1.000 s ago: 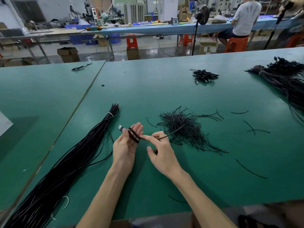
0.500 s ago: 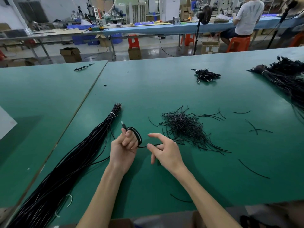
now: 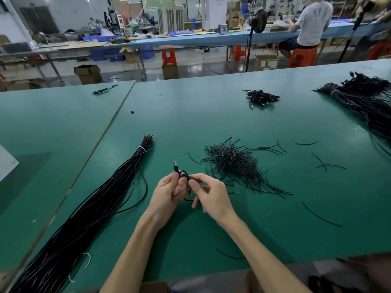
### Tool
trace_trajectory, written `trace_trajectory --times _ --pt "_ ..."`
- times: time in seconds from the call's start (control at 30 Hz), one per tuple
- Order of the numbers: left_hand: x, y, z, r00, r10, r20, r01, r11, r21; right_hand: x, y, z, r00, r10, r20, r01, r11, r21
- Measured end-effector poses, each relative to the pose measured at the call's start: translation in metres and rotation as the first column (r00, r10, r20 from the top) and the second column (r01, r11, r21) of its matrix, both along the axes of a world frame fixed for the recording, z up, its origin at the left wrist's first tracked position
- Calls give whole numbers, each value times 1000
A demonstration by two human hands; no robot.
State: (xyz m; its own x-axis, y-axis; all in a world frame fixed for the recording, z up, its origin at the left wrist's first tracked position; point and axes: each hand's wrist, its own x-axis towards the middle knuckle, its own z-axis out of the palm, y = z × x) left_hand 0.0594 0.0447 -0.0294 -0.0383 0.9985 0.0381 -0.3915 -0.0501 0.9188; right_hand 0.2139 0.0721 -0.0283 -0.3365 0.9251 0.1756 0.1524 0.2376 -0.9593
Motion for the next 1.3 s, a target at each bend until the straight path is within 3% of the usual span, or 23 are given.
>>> trace_trajectory --times 0.2,0.53,0.7,0.83,1.03,1.3 --pt "6 -1 -1 995 12 -100 -8 999 40 -1 0 -1 993 -116 -28 118 991 68" --pt "2 0 -3 977 -10 -212 40 989 141 1 -2 0 982 -107 -154 111 994 18" --pt "-4 0 -5 929 49 -366 13 986 165 2 -1 -1 980 -146 -137 152 988 31" --pt "-5 0 -4 963 -78 -258 109 988 107 2 0 -3 982 -140 -126 146 989 32" --pt "-8 -3 -3 972 -119 -202 130 990 45 2 0 -4 986 -131 -98 136 990 40" --pt "-8 -4 -2 976 -25 -215 35 998 43 0 2 -6 993 -117 18 112 981 158"
